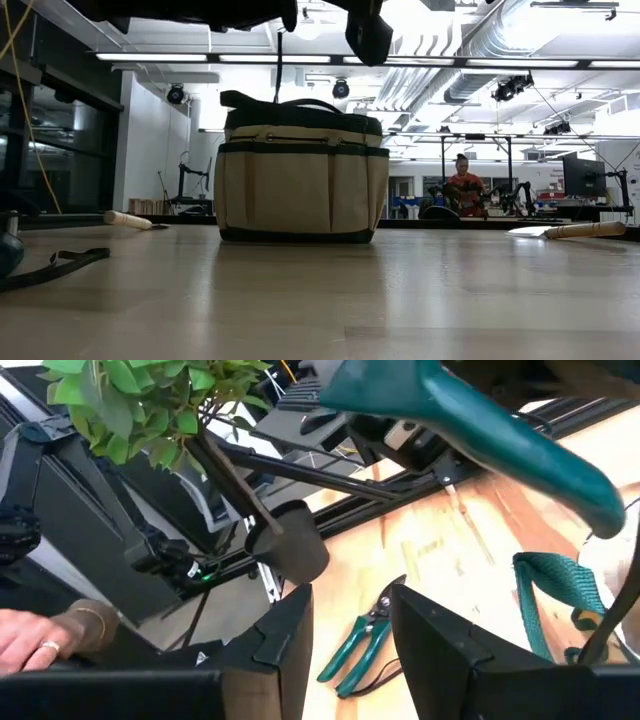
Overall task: Pick & Place Garden tools in Gardening bag
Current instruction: Put the right green shear scissors into the light brown gardening bag
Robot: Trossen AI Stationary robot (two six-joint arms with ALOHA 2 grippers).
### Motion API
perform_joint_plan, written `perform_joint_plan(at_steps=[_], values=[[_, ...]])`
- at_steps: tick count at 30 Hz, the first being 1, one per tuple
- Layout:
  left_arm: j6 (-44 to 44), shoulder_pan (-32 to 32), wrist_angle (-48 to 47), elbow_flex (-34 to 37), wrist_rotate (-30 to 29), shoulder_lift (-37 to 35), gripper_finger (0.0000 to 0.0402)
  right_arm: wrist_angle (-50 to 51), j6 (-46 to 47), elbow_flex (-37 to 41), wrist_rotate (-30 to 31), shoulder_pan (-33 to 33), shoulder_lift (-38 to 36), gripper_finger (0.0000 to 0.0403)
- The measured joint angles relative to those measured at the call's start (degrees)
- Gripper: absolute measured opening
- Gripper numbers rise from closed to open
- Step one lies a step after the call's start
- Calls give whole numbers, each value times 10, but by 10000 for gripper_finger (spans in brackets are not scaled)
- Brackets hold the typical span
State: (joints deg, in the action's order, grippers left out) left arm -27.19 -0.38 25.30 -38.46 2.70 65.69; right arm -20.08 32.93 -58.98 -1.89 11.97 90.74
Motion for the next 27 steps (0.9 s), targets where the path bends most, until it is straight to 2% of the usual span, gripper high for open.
perform_joint_plan(at_steps=[8,14,20,25,27], values=[[-67,0,-16,0,-33,-10,33,6,36,0,-37,0,-5,126],[-122,0,-15,0,-36,-26,33,21,48,0,-32,0,-30,126],[-174,0,-14,0,-36,-41,33,43,36,0,48,0,-71,126],[-260,-10,-14,0,-37,-42,33,39,32,-1,162,-1,-83,126],[-304,-23,-15,0,-44,-42,33,40,36,-1,185,-1,-81,126]])
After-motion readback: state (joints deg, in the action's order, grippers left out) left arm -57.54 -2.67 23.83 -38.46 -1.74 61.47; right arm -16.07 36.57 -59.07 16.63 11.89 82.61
